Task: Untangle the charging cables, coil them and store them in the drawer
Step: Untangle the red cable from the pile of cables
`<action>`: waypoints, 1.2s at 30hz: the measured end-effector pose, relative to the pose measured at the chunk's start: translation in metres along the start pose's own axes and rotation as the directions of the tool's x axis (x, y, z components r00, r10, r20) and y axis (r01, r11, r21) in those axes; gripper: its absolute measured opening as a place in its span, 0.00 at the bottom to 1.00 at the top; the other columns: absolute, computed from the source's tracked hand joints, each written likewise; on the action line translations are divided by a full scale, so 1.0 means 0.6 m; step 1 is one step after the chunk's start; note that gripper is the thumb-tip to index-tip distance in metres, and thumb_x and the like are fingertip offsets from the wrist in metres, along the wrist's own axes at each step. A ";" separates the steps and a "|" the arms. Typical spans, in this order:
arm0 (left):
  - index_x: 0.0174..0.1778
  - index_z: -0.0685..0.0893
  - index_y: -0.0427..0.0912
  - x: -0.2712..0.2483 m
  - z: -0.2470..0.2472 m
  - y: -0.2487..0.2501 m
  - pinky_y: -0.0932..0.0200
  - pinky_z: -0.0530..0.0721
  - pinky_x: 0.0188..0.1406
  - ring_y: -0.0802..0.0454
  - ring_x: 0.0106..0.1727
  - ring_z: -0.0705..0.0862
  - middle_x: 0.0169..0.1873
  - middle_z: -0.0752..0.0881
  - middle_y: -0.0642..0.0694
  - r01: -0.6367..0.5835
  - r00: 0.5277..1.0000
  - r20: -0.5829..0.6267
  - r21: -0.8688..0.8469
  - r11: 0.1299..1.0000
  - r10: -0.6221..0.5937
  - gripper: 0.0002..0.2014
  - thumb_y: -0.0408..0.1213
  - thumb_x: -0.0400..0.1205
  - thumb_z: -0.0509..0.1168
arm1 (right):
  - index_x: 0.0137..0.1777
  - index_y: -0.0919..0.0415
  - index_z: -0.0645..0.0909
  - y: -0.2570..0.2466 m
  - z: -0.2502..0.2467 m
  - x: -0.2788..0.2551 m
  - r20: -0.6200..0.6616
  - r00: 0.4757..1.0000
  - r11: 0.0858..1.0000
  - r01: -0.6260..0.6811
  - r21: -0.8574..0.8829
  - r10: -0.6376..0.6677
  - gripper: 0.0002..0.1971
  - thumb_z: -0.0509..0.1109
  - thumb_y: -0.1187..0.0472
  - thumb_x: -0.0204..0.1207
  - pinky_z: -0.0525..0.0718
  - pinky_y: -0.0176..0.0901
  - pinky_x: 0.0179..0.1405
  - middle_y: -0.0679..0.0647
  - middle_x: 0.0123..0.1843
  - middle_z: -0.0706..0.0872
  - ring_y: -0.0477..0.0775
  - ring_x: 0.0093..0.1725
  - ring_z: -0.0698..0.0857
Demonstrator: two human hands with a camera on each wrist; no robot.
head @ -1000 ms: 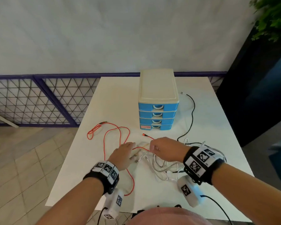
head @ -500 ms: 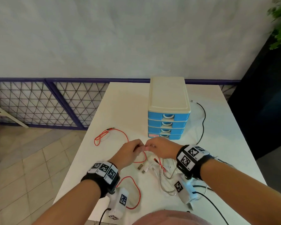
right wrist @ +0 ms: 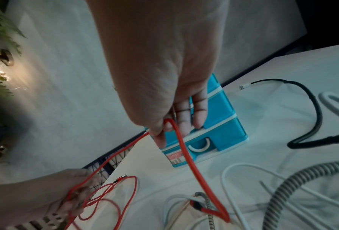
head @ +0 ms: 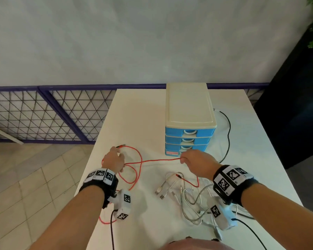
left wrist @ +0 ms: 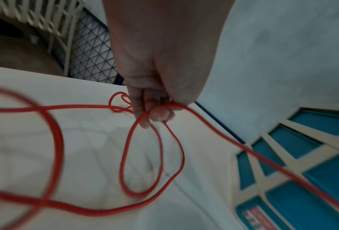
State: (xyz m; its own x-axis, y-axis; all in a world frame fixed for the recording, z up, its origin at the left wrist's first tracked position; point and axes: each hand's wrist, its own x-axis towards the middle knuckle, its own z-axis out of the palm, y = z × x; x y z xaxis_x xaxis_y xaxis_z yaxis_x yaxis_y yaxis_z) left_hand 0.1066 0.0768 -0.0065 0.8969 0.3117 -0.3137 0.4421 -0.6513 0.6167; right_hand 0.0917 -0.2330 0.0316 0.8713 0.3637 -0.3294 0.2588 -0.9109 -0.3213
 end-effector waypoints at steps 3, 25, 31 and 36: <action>0.51 0.77 0.38 0.037 -0.003 -0.009 0.56 0.83 0.31 0.41 0.35 0.88 0.41 0.87 0.35 0.068 0.994 -0.094 0.111 0.991 -0.058 0.06 0.31 0.82 0.56 | 0.60 0.52 0.82 -0.025 -0.011 -0.008 -0.002 0.993 0.992 0.121 0.044 -0.121 0.14 0.55 0.55 0.86 0.80 0.49 0.58 0.50 0.57 0.83 0.52 0.57 0.82; 0.64 0.78 0.48 0.095 -0.001 -0.040 0.42 0.69 0.70 0.45 0.64 0.76 0.60 0.79 0.46 -0.004 0.999 0.035 0.745 0.667 -0.034 0.17 0.48 0.84 0.54 | 0.65 0.55 0.78 -0.079 -0.016 0.016 0.021 0.946 0.938 0.323 -0.128 -0.323 0.12 0.60 0.58 0.86 0.84 0.55 0.53 0.54 0.59 0.82 0.57 0.58 0.83; 0.44 0.87 0.40 0.049 0.001 -0.021 0.49 0.75 0.60 0.41 0.53 0.84 0.44 0.87 0.42 -0.006 0.992 0.104 0.561 0.828 -0.064 0.28 0.65 0.77 0.62 | 0.62 0.56 0.81 -0.082 -0.018 0.012 0.072 0.978 0.979 0.200 -0.028 -0.197 0.17 0.52 0.52 0.87 0.81 0.54 0.56 0.54 0.58 0.83 0.57 0.57 0.82; 0.48 0.90 0.32 -0.012 0.003 -0.009 0.53 0.78 0.56 0.39 0.56 0.85 0.50 0.89 0.35 -0.143 0.988 0.092 0.305 0.941 0.121 0.11 0.36 0.78 0.69 | 0.58 0.59 0.82 -0.069 -0.011 0.010 0.145 0.979 0.978 0.160 -0.133 -0.140 0.15 0.54 0.57 0.86 0.79 0.50 0.49 0.57 0.55 0.84 0.59 0.55 0.83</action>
State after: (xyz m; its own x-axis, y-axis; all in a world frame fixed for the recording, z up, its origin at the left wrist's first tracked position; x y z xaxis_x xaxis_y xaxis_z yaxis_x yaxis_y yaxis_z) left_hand 0.0978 0.0771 -0.0088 0.9388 0.1657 -0.3021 0.2838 -0.8691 0.4052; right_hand 0.0888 -0.1946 0.0485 0.7567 0.5121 -0.4064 0.4474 -0.8589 -0.2492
